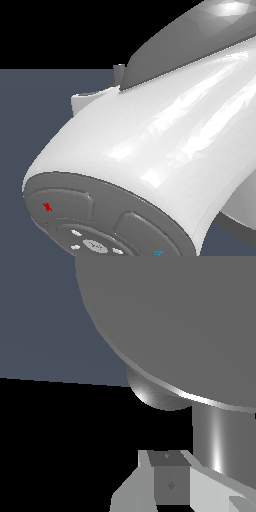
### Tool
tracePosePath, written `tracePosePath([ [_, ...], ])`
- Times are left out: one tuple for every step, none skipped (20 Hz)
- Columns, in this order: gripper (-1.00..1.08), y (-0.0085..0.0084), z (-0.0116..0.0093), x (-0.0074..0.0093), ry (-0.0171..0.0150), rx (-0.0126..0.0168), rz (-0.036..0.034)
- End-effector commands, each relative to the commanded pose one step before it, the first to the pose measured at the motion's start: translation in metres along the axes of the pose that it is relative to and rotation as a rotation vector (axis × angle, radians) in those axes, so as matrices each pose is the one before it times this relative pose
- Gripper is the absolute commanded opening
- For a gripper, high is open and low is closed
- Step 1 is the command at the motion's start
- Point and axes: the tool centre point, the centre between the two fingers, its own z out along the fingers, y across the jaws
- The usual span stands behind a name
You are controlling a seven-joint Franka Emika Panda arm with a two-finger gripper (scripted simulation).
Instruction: Turn on the faucet by rotating a designated handle.
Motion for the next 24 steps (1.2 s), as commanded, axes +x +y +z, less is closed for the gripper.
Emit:
tracePosePath([
  [-1.00, 0.01150, -0.00158, 0.00166, 0.01457, -0.01855, 0.00879],
  [-1.00, -0.00602, 0.00264, 0.00434, 0.00736, 0.02129, -0.00510],
  [-1.00, 0.00498, -0.00033, -0.00018, -0.00234, -0.00684, 0.00165],
  [-1.00, 0.00496, -0.00033, -0.00018, -0.00234, -0.00683, 0.00165],
  [-1.00, 0.00494, -0.00033, -0.00018, -0.00233, -0.00680, 0.00164],
  [-1.00, 0.00493, -0.00033, -0.00018, -0.00232, -0.00679, 0.00164],
  [-1.00, 0.00492, -0.00033, -0.00018, -0.00232, -0.00677, 0.00163],
  [-1.00, 0.00490, -0.00033, -0.00017, -0.00231, -0.00674, 0.00163],
  [-1.00, 0.00489, -0.00033, -0.00017, -0.00230, -0.00672, 0.00162],
  [-1.00, 0.00487, -0.00032, -0.00017, -0.00229, -0.00669, 0.00162],
  [-1.00, 0.00486, -0.00032, -0.00017, -0.00229, -0.00668, 0.00161],
  [-1.00, 0.00485, -0.00032, -0.00018, -0.00229, -0.00668, 0.00161],
  [-1.00, 0.00484, -0.00032, -0.00017, -0.00228, -0.00665, 0.00160],
  [-1.00, 0.00483, -0.00032, -0.00017, -0.00228, -0.00665, 0.00160],
  [-1.00, 0.00482, -0.00032, -0.00017, -0.00228, -0.00663, 0.00160],
  [-1.00, 0.00481, -0.00032, -0.00017, -0.00227, -0.00662, 0.00159],
  [-1.00, 0.00481, -0.00032, -0.00018, -0.00227, -0.00662, 0.00159],
  [-1.00, 0.00479, -0.00031, -0.00017, -0.00227, -0.00659, 0.00158],
  [-1.00, 0.00479, -0.00031, -0.00017, -0.00227, -0.00659, 0.00158],
  [-1.00, 0.00478, -0.00031, -0.00018, -0.00227, -0.00659, 0.00158],
  [-1.00, 0.00478, -0.00031, -0.00017, -0.00226, -0.00657, 0.00158],
  [-1.00, 0.00477, -0.00031, -0.00017, -0.00226, -0.00655, 0.00157],
  [-1.00, 0.00476, -0.00031, -0.00018, -0.00226, -0.00655, 0.00157],
  [-1.00, 0.00476, -0.00031, -0.00018, -0.00226, -0.00655, 0.00157],
])
